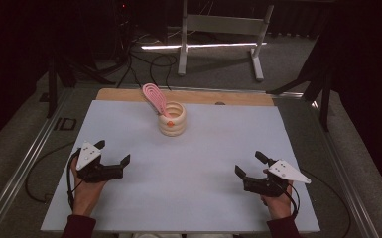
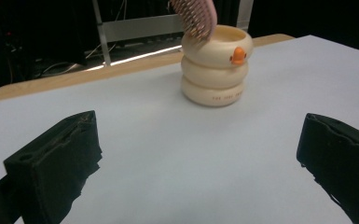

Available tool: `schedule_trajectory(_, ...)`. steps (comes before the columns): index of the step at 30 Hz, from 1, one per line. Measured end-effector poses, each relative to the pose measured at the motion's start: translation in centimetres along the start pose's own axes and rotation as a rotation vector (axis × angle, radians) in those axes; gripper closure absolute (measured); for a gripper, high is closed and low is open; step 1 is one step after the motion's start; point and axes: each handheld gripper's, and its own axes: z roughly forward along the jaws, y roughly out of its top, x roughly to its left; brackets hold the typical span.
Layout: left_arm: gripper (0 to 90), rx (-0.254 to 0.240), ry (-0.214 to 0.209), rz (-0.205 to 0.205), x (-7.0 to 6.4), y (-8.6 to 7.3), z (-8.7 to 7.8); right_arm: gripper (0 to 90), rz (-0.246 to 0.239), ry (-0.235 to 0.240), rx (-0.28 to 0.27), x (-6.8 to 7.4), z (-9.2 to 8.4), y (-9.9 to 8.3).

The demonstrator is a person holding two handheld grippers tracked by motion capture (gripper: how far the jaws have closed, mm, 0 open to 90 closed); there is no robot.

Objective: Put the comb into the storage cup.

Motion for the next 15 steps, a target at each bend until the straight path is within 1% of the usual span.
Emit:
schedule_trajectory(3, 0.2, -0.016, 0.006, -0.009, 0.1, -0.5, -0.7, 9.5, -0.009, 0.006, 0.001, 0.2, 0.2, 0.1)
schedule_trajectory(6, 0.2, -0.020, 0.003, -0.011, 0.1, -1.0, -1.1, 9.5, -0.019, 0.008, 0.000, 0.3, 0.3, 0.3)
schedule_trajectory(9, 0.2, -0.035, -0.003, -0.021, 0.1, -1.4, -1.6, 9.5, -0.025, 0.009, -0.001, 0.2, 0.4, 0.6)
schedule_trajectory(11, 0.2, -0.045, 0.010, -0.019, 0.0, -1.5, -2.0, 9.5, -0.028, 0.010, -0.001, 0.2, 0.5, 0.7)
schedule_trajectory(13, 0.2, -0.065, 0.012, -0.022, 0.1, -1.7, -2.3, 9.4, -0.035, 0.009, 0.003, 0.2, 0.5, 0.7)
schedule_trajectory(15, 0.2, -0.073, 0.007, -0.020, 0.3, -1.9, -2.6, 9.4, -0.046, 0.005, 0.010, 0.2, 0.6, 0.5)
